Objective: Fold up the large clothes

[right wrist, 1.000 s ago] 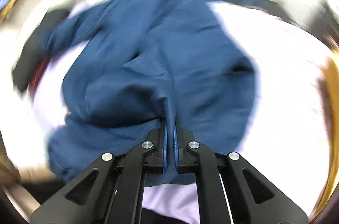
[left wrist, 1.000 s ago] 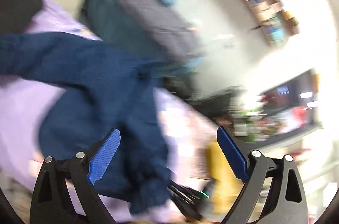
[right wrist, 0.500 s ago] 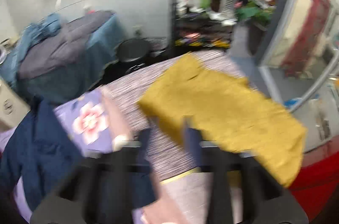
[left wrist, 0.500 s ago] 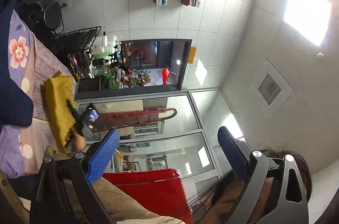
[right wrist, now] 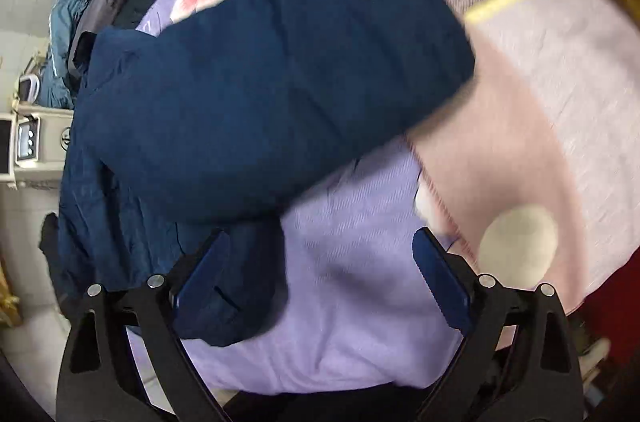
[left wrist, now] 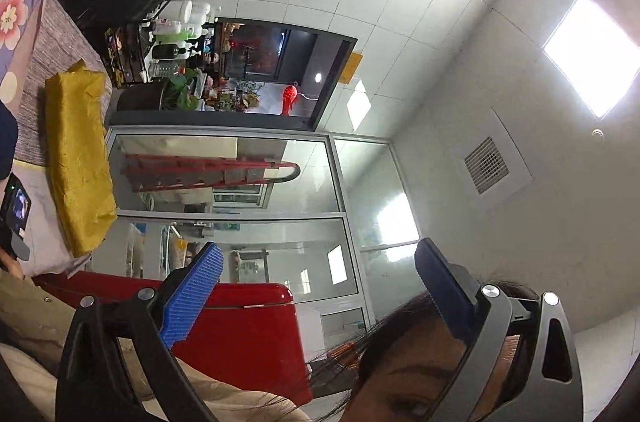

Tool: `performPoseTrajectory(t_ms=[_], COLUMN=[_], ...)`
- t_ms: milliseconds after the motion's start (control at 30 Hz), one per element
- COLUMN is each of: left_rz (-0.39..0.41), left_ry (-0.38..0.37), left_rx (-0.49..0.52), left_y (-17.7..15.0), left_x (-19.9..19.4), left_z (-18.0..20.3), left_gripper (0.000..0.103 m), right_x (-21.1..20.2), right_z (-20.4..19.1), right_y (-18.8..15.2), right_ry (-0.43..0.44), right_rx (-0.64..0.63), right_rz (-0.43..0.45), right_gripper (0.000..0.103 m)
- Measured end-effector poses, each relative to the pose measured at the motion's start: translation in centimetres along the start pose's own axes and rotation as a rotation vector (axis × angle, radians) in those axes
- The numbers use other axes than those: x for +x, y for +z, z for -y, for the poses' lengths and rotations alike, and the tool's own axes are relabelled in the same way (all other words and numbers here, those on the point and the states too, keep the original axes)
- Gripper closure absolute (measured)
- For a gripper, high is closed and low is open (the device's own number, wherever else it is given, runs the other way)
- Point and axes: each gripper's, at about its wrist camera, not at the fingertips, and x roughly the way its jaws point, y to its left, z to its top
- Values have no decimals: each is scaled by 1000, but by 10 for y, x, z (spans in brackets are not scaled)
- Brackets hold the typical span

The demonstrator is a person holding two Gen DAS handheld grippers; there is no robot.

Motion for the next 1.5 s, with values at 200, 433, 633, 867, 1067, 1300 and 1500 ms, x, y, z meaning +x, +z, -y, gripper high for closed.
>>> performPoseTrajectory(t_ms=[200,433,633,867,1067,1300,1500], left_rz=[-39,-31,143,474,641,813,845], left_ry=[6,3,271,746,929,1247,1398], left_rx=[-29,-79,30,45,-59,-74,-87], left_y=[0,4,22,31,15,6,15], left_x=[15,21,-30,-144,-237,-309,-356], left_z=[-9,-25,-43,-95,-135,-150,-170], left_gripper=[7,7,7,8,8,8,7], right_x=[23,9,-69,-228,-258,-166,-158], right_z=[28,9,-36,-69,-50,9,-38], right_y=[1,35,71,139,225,263,193], right_ry=[84,85,115,3,-235,-146,-205], right_rx=[190,67,-165,-385,-426,-45,-193], right_rz=[6,142,331,694,739,470,629], right_gripper=[11,90,96,96,96,36,22])
